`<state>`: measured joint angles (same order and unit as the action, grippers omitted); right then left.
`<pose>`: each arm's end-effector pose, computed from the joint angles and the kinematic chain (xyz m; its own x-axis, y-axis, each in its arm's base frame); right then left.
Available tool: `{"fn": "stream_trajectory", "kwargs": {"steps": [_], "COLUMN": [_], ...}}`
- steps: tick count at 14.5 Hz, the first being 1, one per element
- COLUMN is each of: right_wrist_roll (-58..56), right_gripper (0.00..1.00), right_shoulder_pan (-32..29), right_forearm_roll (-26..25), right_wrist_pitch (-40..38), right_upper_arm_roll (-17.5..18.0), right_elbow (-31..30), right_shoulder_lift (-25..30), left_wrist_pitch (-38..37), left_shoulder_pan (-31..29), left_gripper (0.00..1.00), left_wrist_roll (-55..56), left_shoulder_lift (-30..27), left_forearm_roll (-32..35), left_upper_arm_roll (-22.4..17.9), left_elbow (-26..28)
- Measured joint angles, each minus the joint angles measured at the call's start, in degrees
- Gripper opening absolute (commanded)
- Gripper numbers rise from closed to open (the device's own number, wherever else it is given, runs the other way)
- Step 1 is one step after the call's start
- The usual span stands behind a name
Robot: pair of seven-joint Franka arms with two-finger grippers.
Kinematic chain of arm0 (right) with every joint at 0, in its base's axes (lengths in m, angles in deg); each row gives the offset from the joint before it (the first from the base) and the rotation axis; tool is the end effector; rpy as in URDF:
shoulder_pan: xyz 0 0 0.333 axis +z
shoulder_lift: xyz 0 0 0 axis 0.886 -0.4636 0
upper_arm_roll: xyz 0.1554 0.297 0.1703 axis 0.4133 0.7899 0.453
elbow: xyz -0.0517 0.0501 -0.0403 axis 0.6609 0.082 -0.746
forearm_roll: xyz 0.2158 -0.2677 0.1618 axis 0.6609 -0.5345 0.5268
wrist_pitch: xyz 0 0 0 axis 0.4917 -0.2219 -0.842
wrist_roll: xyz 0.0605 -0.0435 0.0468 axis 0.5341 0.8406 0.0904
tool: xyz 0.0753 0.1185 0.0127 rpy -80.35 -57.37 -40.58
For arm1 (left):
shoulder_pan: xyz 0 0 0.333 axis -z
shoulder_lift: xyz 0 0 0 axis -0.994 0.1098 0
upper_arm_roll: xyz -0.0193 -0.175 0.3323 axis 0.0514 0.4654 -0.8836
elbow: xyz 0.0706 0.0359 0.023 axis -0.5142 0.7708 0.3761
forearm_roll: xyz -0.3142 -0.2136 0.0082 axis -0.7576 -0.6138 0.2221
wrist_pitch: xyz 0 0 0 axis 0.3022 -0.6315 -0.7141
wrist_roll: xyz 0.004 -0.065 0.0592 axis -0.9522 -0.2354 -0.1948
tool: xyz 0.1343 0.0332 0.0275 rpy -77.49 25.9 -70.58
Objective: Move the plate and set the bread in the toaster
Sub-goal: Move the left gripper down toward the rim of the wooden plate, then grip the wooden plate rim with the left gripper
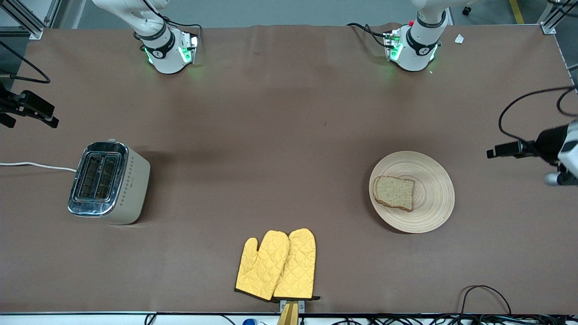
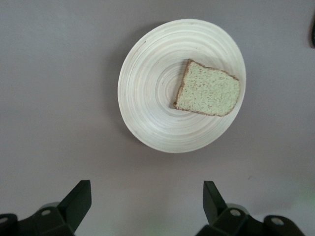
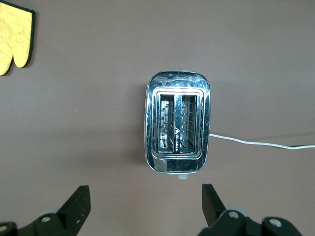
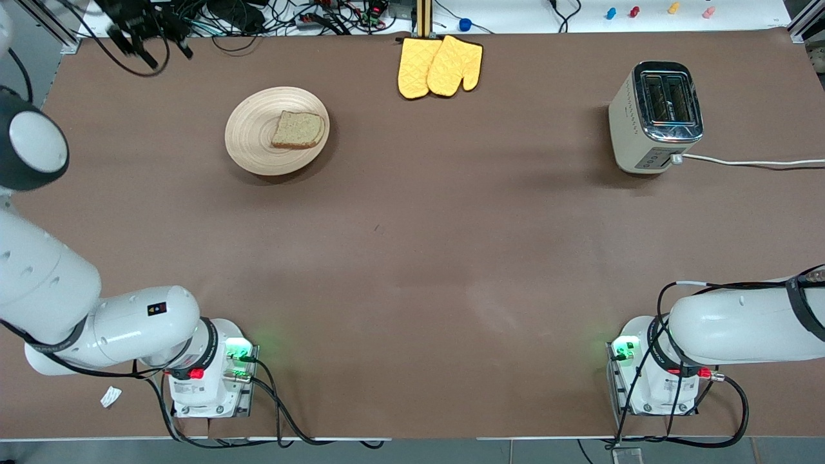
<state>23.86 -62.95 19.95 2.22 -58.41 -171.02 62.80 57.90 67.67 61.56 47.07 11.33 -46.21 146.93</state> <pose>0.5441 -0.0227 0.6779 0.9986 -0.0101 0.0520 -0.0110 -0.9998 0.0162 0.6253 0.0758 0.4756 0.9759 0.0188 -0.2174 0.0829 -0.9536 0.2895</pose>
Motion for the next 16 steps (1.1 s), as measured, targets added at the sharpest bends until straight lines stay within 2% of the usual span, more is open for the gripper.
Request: {"fn": "stream_trajectory", "kwargs": {"steps": [3,8,14,15,16], "right_wrist_roll": [0.00,0.00,0.00,0.00,0.00], "right_gripper": [1.00,1.00,1.00,1.00,1.00], "right_shoulder_pan": [0.01,0.02,0.06,0.08,0.08], "right_forearm_roll": [0.00,0.00,0.00,0.00,0.00], "right_wrist_pitch": [-0.04,0.03,-0.06,-0.06,-0.06], "right_upper_arm_roll": [0.02,0.03,0.13,0.16,0.18], "right_elbow": [0.01,0.02,0.02,0.02,0.02], "right_shoulder_lift": [0.00,0.00,0.00,0.00,0.00], "left_wrist_pitch": [4.47,7.28,11.53,11.94,12.09], "left_shoulder_pan": [-3.31,-6.32,-6.29,-6.13,-5.87], "left_gripper": [1.00,1.00,1.00,0.98,0.89], "left_wrist_roll": [-7.24,-15.72,-19.17,-19.17,-19.17], "left_shoulder_lift": [9.31,20.75,28.15,28.62,28.94], "left_forearm_roll": [-4.50,-12.15,-18.49,-18.77,-18.98], "left_upper_arm_roll": [0.02,0.03,0.61,0.84,0.94], "left_elbow": [-0.17,-2.77,-3.74,-3.87,-3.97]}}
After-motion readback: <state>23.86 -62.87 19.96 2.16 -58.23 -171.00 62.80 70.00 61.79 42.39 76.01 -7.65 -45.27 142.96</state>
